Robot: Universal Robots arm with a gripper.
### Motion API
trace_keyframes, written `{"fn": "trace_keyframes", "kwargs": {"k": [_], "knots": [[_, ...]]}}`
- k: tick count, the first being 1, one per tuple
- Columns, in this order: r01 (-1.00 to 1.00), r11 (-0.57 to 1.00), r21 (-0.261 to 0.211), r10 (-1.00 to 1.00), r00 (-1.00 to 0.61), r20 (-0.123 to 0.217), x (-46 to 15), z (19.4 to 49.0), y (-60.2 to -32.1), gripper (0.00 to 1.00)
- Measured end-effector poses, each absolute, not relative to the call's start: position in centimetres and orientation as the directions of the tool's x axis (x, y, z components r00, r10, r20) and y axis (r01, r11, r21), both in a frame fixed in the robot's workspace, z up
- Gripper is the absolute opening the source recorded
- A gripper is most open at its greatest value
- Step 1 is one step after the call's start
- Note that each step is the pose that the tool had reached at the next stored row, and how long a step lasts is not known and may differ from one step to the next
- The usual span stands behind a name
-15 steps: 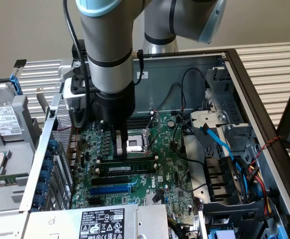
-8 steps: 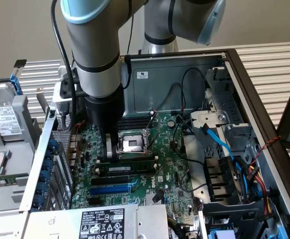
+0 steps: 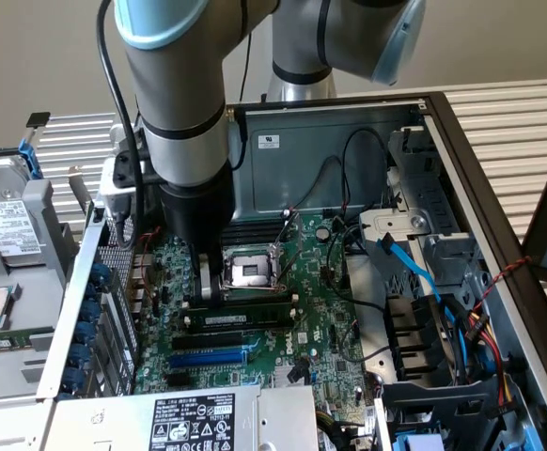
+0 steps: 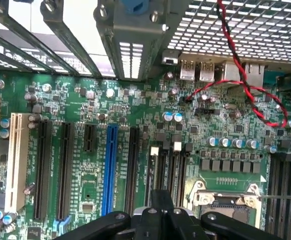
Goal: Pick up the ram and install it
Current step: 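Press down the ram until it locks into place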
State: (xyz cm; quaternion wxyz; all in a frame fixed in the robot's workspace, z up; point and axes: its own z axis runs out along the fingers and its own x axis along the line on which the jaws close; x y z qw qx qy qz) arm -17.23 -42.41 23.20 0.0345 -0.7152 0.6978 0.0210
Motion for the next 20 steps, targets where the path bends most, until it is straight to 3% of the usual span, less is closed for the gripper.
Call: {"fn": "trace_keyframes", "kwargs": {"k": [4, 20], "knots": [[-1.000, -0.024, -0.019, -0.997, 0.026, -0.078, -17.0, 24.6, -42.5, 0.10], [-1.000, -0.026, -0.017, -0.996, 0.027, -0.084, -13.6, 24.9, -42.9, 0.10]]}}
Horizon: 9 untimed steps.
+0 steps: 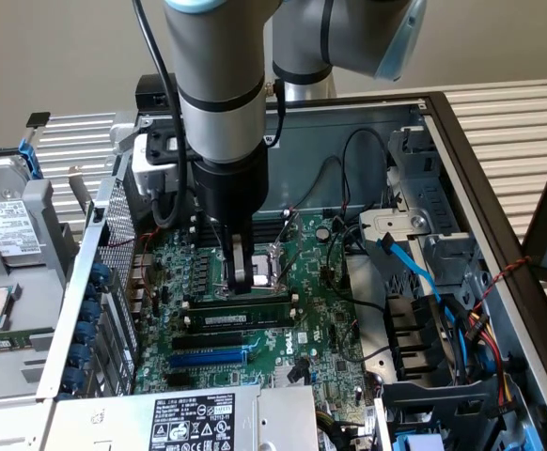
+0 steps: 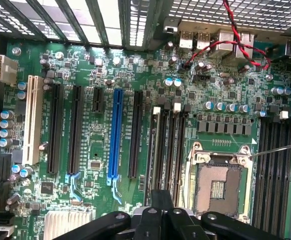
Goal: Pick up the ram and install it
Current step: 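Press down the ram until it locks into place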
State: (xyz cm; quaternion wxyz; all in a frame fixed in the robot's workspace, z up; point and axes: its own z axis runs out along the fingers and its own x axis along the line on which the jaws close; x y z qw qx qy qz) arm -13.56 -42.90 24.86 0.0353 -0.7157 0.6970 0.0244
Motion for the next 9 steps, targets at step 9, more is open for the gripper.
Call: {"fn": "trace_keyframes", "kwargs": {"k": [9], "knots": [[-1.000, -0.026, -0.016, -0.996, 0.027, -0.085, -13.53, 24.86, -42.89, 0.10]]}}
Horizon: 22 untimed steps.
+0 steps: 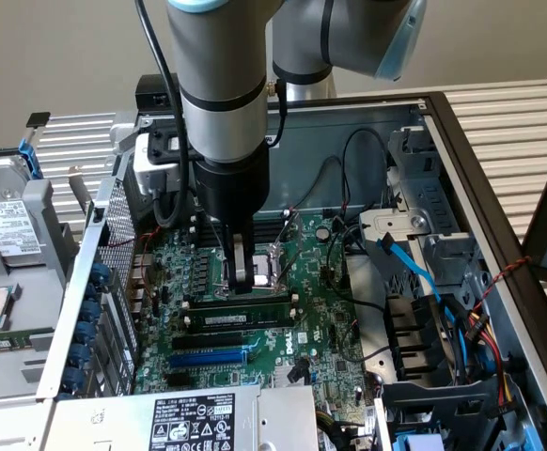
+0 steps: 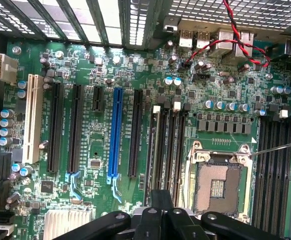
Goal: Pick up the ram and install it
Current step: 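Press down the ram until it locks into place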
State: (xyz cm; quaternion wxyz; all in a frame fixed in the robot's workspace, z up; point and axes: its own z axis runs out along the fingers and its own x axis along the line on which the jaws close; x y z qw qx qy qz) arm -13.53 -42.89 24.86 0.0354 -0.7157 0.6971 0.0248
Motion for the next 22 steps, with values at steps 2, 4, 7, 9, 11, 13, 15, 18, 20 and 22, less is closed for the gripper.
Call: {"fn": "trace_keyframes", "kwargs": {"k": [2, 4, 7, 9, 11, 13, 15, 18, 20, 22], "knots": [[-1.000, -0.026, -0.016, -0.996, 0.027, -0.085, -13.53, 24.86, -42.89, 0.10], [-1.000, -0.026, -0.016, -0.996, 0.027, -0.085, -13.53, 24.86, -42.89, 0.10], [-1.000, -0.014, -0.016, -0.996, 0.015, -0.085, -13.53, 24.85, -42.89, 0.10], [-1.000, 0.017, -0.016, -0.996, -0.016, -0.085, -13.52, 24.84, -42.89, 0.10], [-0.999, 0.050, -0.016, -0.995, -0.048, -0.085, -13.53, 24.83, -42.89, 0.10], [-0.996, 0.085, -0.016, -0.993, -0.083, -0.085, -13.53, 24.81, -42.90, 0.10], [-0.993, 0.119, -0.016, -0.990, -0.117, -0.085, -13.53, 24.80, -42.90, 0.10], [-0.986, 0.169, -0.016, -0.982, -0.167, -0.085, -13.53, 24.74, -42.89, 0.10], [-0.979, 0.204, -0.016, -0.976, -0.202, -0.085, -13.53, 24.71, -42.90, 0.10], [-0.971, 0.237, -0.016, -0.968, -0.235, -0.085, -13.53, 24.67, -42.90, 0.10]]}}
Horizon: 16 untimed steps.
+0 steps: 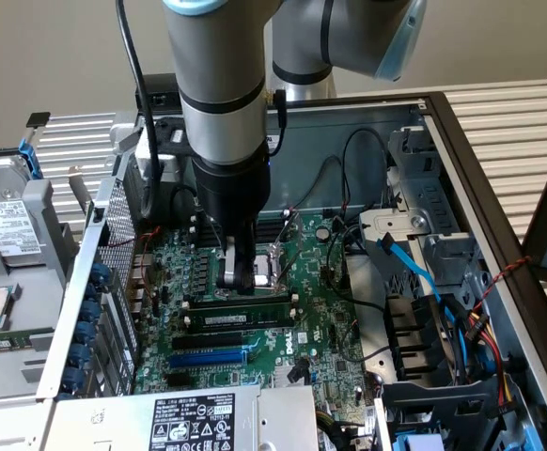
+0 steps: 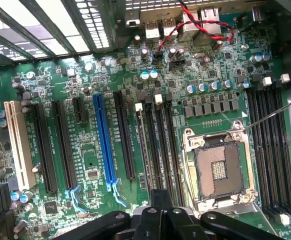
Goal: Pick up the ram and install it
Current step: 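Press down the ram until it locks into place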
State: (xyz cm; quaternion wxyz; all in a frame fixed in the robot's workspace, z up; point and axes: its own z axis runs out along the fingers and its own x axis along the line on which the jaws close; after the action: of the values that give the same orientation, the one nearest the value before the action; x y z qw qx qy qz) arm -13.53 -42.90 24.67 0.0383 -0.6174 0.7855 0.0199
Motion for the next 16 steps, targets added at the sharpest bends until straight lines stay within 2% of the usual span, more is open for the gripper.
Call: {"fn": "trace_keyframes", "kwargs": {"k": [16], "knots": [[-0.867, 0.498, -0.016, -0.865, -0.495, -0.085, -13.53, 24.40, -42.90, 0.10]]}}
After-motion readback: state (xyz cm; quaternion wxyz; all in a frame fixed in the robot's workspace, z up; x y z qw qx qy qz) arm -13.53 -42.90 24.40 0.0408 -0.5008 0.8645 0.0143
